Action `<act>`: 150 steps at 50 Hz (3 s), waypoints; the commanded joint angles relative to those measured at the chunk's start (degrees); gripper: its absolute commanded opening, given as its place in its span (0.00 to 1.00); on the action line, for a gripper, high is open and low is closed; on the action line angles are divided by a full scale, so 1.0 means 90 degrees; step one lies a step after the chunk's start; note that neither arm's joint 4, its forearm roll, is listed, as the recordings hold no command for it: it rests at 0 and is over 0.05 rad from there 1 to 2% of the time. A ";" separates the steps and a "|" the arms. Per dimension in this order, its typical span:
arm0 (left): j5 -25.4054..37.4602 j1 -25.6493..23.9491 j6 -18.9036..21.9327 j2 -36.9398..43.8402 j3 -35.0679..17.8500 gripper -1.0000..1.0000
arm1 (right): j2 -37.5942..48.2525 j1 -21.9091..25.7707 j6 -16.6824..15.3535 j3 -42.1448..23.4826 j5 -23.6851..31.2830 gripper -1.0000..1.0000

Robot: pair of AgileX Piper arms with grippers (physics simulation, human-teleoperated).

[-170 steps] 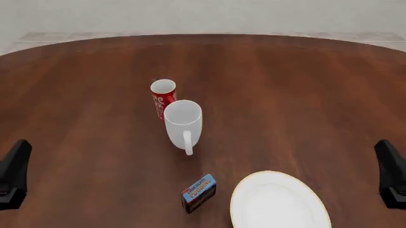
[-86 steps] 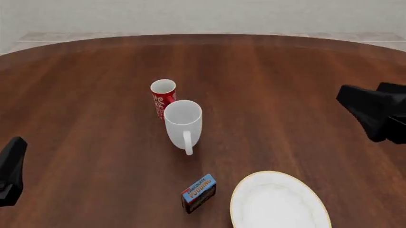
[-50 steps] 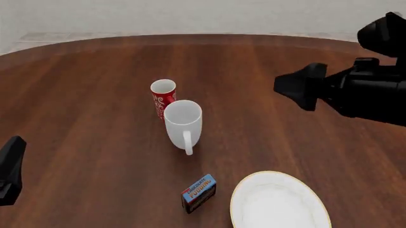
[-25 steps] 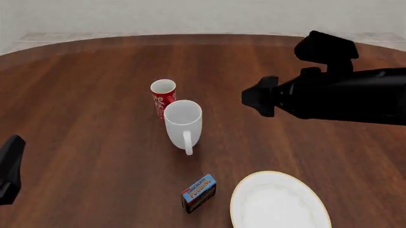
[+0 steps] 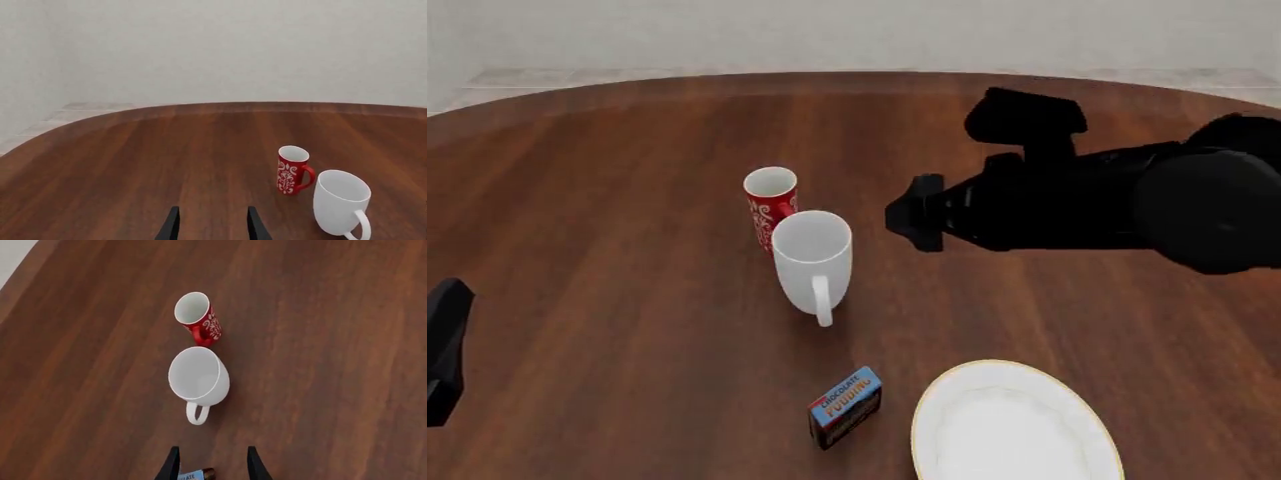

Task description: Put the white mug on the plate.

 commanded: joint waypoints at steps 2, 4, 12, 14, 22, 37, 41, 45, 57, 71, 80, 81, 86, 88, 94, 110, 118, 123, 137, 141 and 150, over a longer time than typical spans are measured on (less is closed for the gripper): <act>-0.0159 0.0003 0.0003 -0.0045 0.0203 1.00 | 0.0578 0.0180 0.0085 -0.0170 -0.0305 1.00; -0.0195 0.0003 0.0002 -0.0048 0.0243 1.00 | 0.0666 0.0203 0.0095 -0.0200 -0.0339 1.00; -0.0155 0.0003 0.0003 -0.0058 0.0212 1.00 | 0.0989 0.0221 0.0165 -0.0293 -0.0522 1.00; 0.0085 0.0003 0.0002 -0.0023 -0.0063 1.00 | 0.1080 0.0243 0.0180 -0.0299 -0.0590 1.00; 0.0085 0.0003 0.0003 -0.0024 -0.0063 1.00 | 0.1332 0.0318 0.0341 -0.0320 -0.0818 1.00; 0.0047 0.0003 0.0003 0.0014 -0.0062 1.00 | 0.1529 0.0459 0.0635 -0.0305 -0.1021 1.00; 0.0085 0.0001 0.0003 -0.0025 -0.0063 1.00 | 0.1592 0.0438 0.0648 -0.0307 -0.1054 1.00; 0.0085 0.0003 0.0003 -0.0023 -0.0063 1.00 | 0.1669 0.0450 0.0604 -0.0332 -0.1044 1.00; 0.0047 0.0003 0.0001 0.0012 -0.0062 1.00 | 0.1940 0.0463 0.0684 -0.0420 -0.1162 1.00; 0.0047 0.0003 0.0004 0.0014 -0.0062 1.00 | 0.2210 0.0516 0.0757 -0.0525 -0.1272 1.00; 0.0084 0.0003 0.0001 -0.0023 -0.0063 1.00 | 0.2365 0.0540 0.0784 -0.0568 -0.1361 1.00; 0.0048 0.0003 0.0004 0.0012 -0.0062 1.00 | 0.2394 0.0545 0.0807 -0.0567 -0.1386 1.00; 0.0085 0.0004 0.0001 -0.0025 -0.0063 1.00 | 0.2441 0.0552 0.0814 -0.0608 -0.1390 1.00; 0.0085 0.0002 0.0004 -0.0024 -0.0063 1.00 | 0.2454 0.0543 0.0813 -0.0623 -0.1388 1.00; 0.0085 0.0004 0.0002 -0.0024 -0.0063 1.00 | 0.2537 0.0533 0.0832 -0.0629 -0.1449 1.00; 0.0084 0.0003 0.0002 -0.0022 -0.0063 1.00 | 0.2741 0.0570 0.0920 -0.0705 -0.1590 1.00; 0.0084 0.0003 0.0003 -0.0023 -0.0063 1.00 | 0.2911 0.0571 0.0944 -0.0754 -0.1651 1.00; 0.0084 0.0003 0.0002 -0.0022 -0.0063 1.00 | 0.3023 0.0578 0.0963 -0.0784 -0.1695 1.00; 0.0047 0.0003 0.0003 0.0013 -0.0062 1.00 | 0.3178 0.0624 0.1066 -0.0806 -0.1780 1.00; 0.0047 0.0003 0.0003 0.0013 -0.0062 1.00 | 0.3212 0.0645 0.1092 -0.0773 -0.1818 1.00; 0.0048 0.0003 0.0003 0.0013 -0.0062 1.00 | 0.3389 0.0680 0.1174 -0.0734 -0.1960 1.00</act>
